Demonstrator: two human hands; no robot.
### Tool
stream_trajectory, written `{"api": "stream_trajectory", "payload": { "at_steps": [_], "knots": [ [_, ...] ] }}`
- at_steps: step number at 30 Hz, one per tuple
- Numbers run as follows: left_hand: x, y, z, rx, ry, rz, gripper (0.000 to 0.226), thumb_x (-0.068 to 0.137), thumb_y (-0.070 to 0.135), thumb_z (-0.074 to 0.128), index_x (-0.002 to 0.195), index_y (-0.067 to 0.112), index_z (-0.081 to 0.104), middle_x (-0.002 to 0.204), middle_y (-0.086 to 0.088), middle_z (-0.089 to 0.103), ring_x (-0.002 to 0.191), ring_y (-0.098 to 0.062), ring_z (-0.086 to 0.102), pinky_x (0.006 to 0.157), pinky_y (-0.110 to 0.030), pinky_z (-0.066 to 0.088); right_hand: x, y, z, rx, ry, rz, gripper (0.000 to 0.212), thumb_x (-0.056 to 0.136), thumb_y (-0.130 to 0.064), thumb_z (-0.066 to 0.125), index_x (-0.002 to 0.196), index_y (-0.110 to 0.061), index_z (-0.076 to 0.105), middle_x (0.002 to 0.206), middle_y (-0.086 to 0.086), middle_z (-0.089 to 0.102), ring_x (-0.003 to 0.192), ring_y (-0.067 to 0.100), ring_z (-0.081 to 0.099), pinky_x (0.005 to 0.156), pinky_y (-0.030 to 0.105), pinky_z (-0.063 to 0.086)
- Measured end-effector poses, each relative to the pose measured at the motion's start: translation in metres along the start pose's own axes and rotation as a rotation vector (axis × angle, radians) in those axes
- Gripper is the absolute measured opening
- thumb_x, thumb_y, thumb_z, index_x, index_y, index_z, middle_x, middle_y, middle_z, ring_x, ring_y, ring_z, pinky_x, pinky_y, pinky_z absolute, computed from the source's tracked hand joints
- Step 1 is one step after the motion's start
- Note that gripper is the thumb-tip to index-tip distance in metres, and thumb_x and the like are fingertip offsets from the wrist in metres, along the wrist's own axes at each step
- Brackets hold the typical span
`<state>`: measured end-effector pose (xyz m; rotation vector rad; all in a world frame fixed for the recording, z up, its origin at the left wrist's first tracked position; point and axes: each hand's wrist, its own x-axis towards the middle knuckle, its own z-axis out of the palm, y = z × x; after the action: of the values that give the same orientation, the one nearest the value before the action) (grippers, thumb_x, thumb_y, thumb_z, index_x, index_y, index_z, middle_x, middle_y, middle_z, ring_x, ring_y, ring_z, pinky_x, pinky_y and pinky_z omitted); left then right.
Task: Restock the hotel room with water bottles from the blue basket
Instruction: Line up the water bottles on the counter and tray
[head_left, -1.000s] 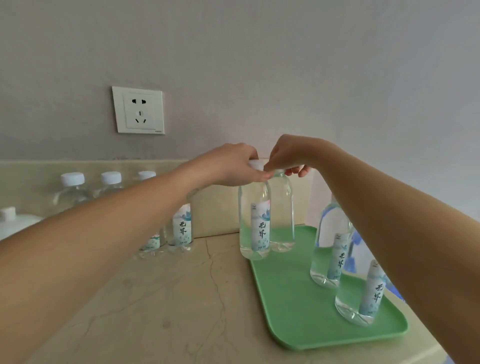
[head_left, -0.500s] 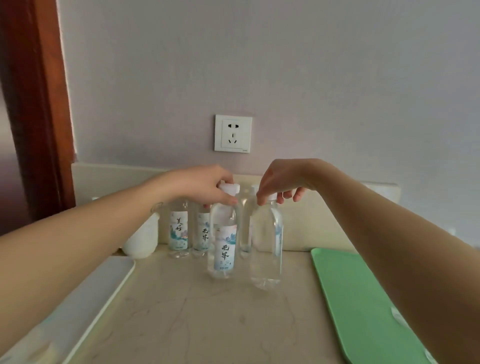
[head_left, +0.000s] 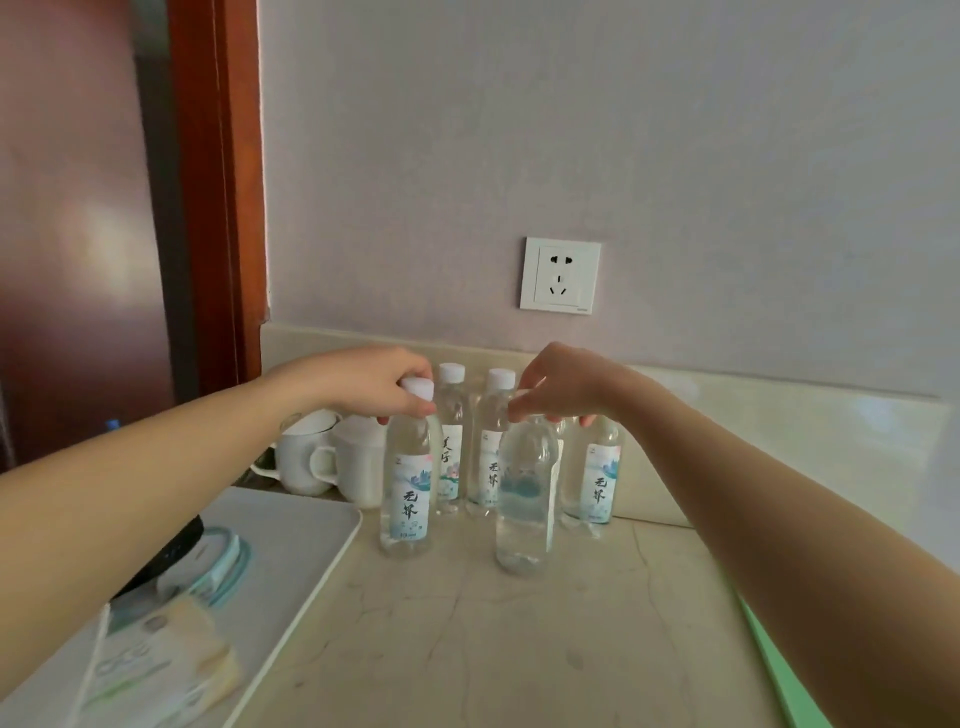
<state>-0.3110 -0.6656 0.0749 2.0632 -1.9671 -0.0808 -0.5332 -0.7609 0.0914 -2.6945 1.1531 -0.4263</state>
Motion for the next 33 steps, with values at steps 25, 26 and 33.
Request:
{"api": "stream_trajectory", "payload": {
  "at_steps": [25,26,33],
  "knots": [
    [0.038,-0.009,0.017,-0.321,-0.082,0.007,0.051,0.076,0.020,0.083,0.115,0.027,0.051,0.114,-0.014,0.058,0.096,-0.029,0.067,0.077,-0.036,0.060,0.029,-0.016,0.004,0.024,-0.053,-0.064,0.046,0.079,-0.028,0.081,0.113,-0.001,0.067,0.088,0.013,0.076,0.073,0.020,0.075,0.073,0.032,0.061],
    [0.039,-0.010,0.018,-0.327,-0.074,0.006,0.052,0.075,0.020,0.083,0.116,0.027,0.051,0.114,-0.015,0.058,0.096,-0.030,0.067,0.079,-0.038,0.060,0.029,-0.019,0.005,0.000,-0.043,-0.065,0.043,0.079,-0.031,0.081,0.108,-0.002,0.068,0.086,0.010,0.076,0.071,0.018,0.075,0.075,0.031,0.061],
    [0.041,-0.003,0.016,-0.309,-0.070,-0.006,0.054,0.074,0.020,0.084,0.116,0.025,0.051,0.117,-0.014,0.058,0.102,-0.032,0.068,0.083,-0.044,0.060,0.028,-0.021,0.008,0.004,-0.007,-0.039,0.047,0.074,-0.036,0.084,0.110,-0.011,0.065,0.072,0.002,0.075,0.061,0.012,0.073,0.065,0.019,0.054]
  ]
}}
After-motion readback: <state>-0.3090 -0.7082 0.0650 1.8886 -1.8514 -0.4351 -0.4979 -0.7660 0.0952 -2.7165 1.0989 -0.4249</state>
